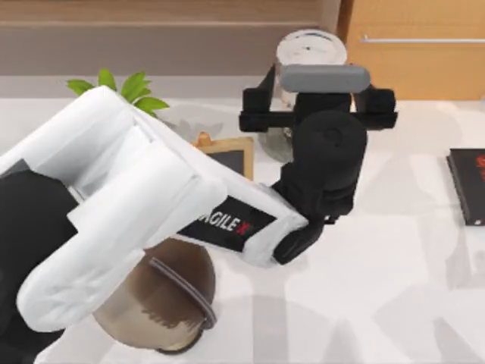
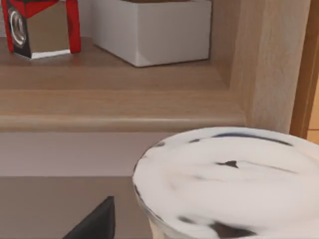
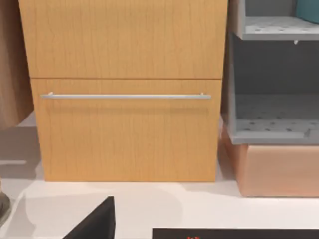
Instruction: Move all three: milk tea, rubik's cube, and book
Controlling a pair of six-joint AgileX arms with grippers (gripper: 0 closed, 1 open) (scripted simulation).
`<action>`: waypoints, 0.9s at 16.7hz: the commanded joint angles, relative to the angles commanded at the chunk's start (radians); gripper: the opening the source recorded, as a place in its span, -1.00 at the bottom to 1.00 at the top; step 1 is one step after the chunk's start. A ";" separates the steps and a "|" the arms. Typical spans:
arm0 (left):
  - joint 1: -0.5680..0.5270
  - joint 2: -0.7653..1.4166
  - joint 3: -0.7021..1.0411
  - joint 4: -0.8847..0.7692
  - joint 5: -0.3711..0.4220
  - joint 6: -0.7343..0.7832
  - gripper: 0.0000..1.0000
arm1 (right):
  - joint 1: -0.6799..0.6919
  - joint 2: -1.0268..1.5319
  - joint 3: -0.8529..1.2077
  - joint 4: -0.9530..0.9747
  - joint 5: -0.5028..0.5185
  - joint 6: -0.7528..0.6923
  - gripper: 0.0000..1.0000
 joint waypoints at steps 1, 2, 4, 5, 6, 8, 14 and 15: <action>0.001 0.000 -0.003 0.000 -0.001 0.000 1.00 | 0.000 0.000 0.000 0.000 0.000 0.000 1.00; 0.001 0.000 -0.003 0.000 -0.001 0.000 1.00 | 0.000 0.000 0.000 0.000 0.000 0.000 1.00; -0.003 0.004 0.001 0.001 0.001 0.000 1.00 | 0.000 0.000 0.000 0.000 0.000 0.000 1.00; -0.003 0.004 0.001 0.001 0.001 0.000 1.00 | 0.000 0.000 0.000 0.000 0.000 0.000 1.00; 0.000 -0.006 0.006 -0.009 0.007 0.005 1.00 | 0.000 0.000 0.000 0.000 0.000 0.000 1.00; 0.025 -0.048 0.029 -0.060 0.038 0.032 1.00 | 0.000 0.000 0.000 0.000 0.000 0.000 1.00; 0.282 -0.220 0.152 -0.467 0.230 0.171 1.00 | 0.000 0.000 0.000 0.000 0.000 0.000 1.00; 0.341 -0.247 0.176 -0.571 0.270 0.193 1.00 | 0.000 0.000 0.000 0.000 0.000 0.000 1.00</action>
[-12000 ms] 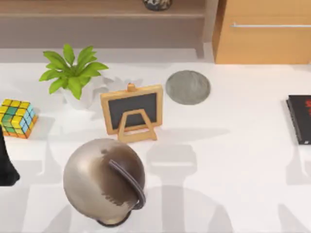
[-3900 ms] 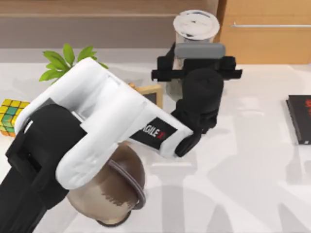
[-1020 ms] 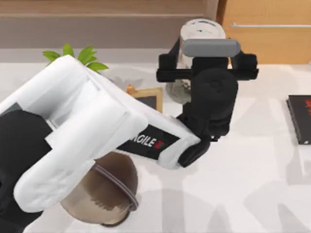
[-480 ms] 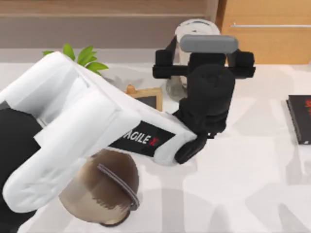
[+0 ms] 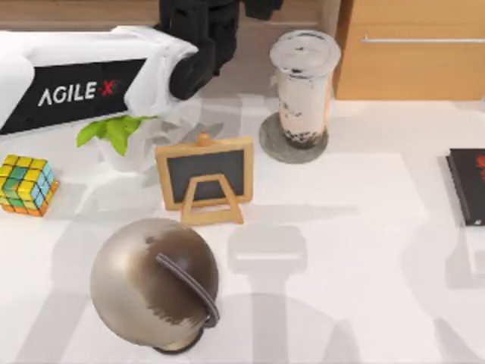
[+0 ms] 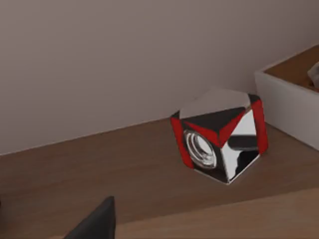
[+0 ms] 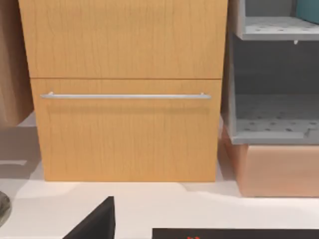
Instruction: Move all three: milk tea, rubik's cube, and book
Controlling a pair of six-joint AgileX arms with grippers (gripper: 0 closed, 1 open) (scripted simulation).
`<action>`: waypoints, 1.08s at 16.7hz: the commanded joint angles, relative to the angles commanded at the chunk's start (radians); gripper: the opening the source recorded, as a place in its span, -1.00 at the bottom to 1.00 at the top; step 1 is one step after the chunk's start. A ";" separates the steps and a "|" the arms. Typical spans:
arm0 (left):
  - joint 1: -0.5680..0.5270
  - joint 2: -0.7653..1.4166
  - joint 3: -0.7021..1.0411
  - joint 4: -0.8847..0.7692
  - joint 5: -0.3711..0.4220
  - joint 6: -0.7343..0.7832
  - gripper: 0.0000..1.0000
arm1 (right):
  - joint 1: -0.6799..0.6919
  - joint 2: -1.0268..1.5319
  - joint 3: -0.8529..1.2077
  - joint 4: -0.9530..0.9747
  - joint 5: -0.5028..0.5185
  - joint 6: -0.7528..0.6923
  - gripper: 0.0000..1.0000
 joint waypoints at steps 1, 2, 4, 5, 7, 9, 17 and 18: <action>0.061 -0.025 0.024 -0.113 0.041 0.021 1.00 | 0.000 0.000 0.000 0.000 0.000 0.000 1.00; 0.122 -0.048 0.048 -0.235 0.082 0.039 1.00 | 0.000 0.000 0.000 0.000 0.000 0.000 1.00; 0.243 -0.085 0.096 -0.492 0.165 0.069 1.00 | 0.000 0.000 0.000 0.000 0.000 0.000 1.00; 0.301 -0.098 0.118 -0.623 0.206 0.079 1.00 | 0.000 0.000 0.000 0.000 0.000 0.000 1.00; 0.407 -0.113 0.159 -0.878 0.285 0.091 1.00 | 0.000 0.000 0.000 0.000 0.000 0.000 1.00; 0.493 -0.110 0.191 -1.108 0.358 0.091 1.00 | 0.000 0.000 0.000 0.000 0.000 0.000 1.00; 0.593 0.014 0.237 -1.628 0.564 0.038 1.00 | 0.000 0.000 0.000 0.000 0.000 0.000 1.00; 0.593 0.024 0.239 -1.646 0.572 0.033 1.00 | 0.000 0.000 0.000 0.000 0.000 0.000 1.00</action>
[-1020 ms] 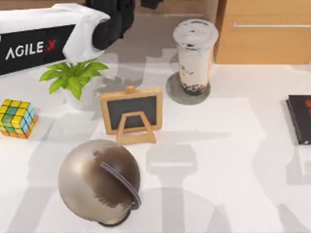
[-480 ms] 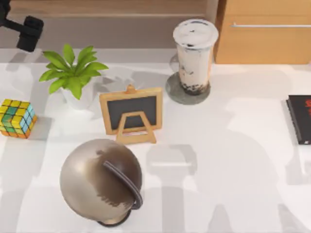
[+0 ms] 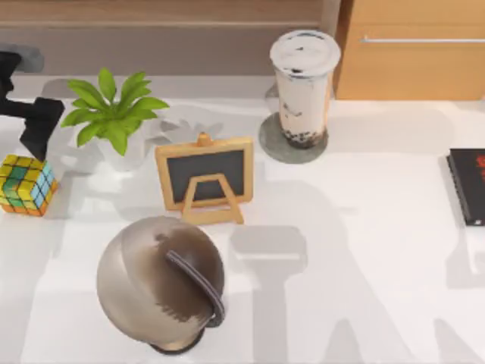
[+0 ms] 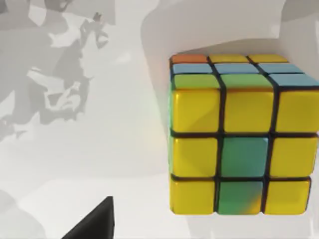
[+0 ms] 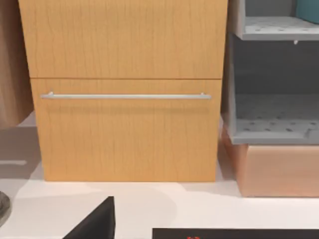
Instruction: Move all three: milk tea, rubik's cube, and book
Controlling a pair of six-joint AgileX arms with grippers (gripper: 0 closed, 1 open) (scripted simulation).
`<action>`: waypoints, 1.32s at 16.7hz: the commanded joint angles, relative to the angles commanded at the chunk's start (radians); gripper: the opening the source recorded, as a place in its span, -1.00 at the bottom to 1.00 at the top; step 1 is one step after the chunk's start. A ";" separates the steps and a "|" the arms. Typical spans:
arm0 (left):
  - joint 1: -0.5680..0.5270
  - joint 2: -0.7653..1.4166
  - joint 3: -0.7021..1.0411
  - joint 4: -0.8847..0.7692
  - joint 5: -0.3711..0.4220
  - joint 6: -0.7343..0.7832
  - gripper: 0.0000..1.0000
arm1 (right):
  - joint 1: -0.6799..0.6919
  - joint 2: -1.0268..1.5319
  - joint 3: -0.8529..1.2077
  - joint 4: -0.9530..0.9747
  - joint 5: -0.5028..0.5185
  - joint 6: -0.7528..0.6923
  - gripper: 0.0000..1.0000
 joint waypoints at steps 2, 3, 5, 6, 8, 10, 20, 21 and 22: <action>-0.001 0.004 0.001 -0.007 0.004 -0.002 1.00 | 0.000 0.000 0.000 0.000 0.000 0.000 1.00; -0.001 0.004 0.001 -0.007 0.004 -0.002 1.00 | 0.000 0.000 0.000 0.000 0.000 0.000 1.00; -0.003 0.001 -0.002 -0.005 0.002 -0.001 1.00 | 0.000 0.000 0.000 0.000 0.000 0.000 1.00; -0.001 0.001 -0.004 -0.003 0.002 0.001 1.00 | 0.000 0.000 0.000 0.000 0.000 0.000 1.00; 0.015 -0.001 -0.033 0.021 0.003 0.014 1.00 | 0.000 0.000 0.000 0.000 0.000 0.000 1.00; 0.031 -0.001 -0.076 0.065 0.003 0.029 1.00 | 0.000 0.000 0.000 0.000 0.000 0.000 1.00; 0.001 0.058 -0.161 0.208 0.004 0.000 1.00 | 0.000 0.000 0.000 0.000 0.000 0.000 1.00; 0.001 0.058 -0.161 0.208 0.004 0.000 0.85 | 0.000 0.000 0.000 0.000 0.000 0.000 1.00; 0.001 0.058 -0.161 0.208 0.004 0.000 0.70 | 0.000 0.000 0.000 0.000 0.000 0.000 1.00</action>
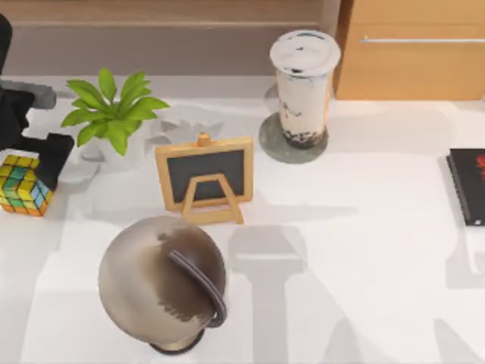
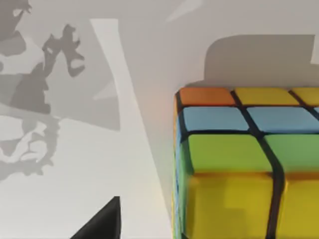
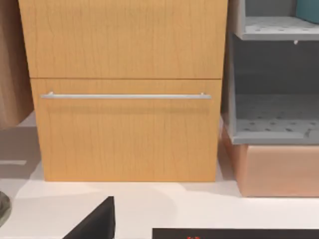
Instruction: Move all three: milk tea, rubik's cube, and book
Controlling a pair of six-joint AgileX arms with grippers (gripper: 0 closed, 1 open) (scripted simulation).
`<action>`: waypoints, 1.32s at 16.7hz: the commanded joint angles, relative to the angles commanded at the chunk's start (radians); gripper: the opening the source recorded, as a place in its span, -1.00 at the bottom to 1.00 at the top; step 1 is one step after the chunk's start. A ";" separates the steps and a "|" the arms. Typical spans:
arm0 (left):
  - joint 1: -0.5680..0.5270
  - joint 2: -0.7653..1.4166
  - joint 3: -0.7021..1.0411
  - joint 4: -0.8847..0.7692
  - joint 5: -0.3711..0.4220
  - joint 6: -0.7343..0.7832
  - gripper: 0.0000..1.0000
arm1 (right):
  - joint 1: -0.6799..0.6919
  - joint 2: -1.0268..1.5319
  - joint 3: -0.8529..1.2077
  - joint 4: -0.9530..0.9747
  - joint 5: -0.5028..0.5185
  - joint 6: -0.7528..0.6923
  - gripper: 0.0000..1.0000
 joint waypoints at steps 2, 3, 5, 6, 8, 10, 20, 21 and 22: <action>0.000 0.000 0.000 0.000 0.000 0.000 0.40 | 0.000 0.000 0.000 0.000 0.000 0.000 1.00; 0.000 0.000 0.000 0.000 0.000 0.000 0.25 | 0.000 0.000 0.000 0.000 0.000 0.000 1.00; 0.000 0.000 0.000 0.000 0.000 0.000 -0.06 | 0.000 0.000 0.000 0.000 0.000 0.000 1.00; 0.000 0.000 0.000 0.000 0.000 0.000 -0.21 | 0.000 0.000 0.000 0.000 0.000 0.000 1.00; 0.000 0.000 0.000 0.000 0.000 0.000 -0.51 | 0.000 0.000 0.000 0.000 0.000 0.000 1.00; 0.000 0.000 0.000 0.000 0.000 0.000 -0.81 | 0.000 0.000 0.000 0.000 0.000 0.000 1.00; 0.001 -0.002 0.000 0.000 0.000 0.001 -1.00 | 0.000 0.000 0.000 0.000 0.000 0.000 1.00; 0.004 -0.004 -0.001 -0.003 0.000 0.004 -1.00 | 0.000 0.000 0.000 0.000 0.000 0.000 1.00; 0.011 -0.012 -0.003 -0.012 0.000 0.013 -1.00 | 0.000 0.000 0.000 0.000 0.000 0.000 1.00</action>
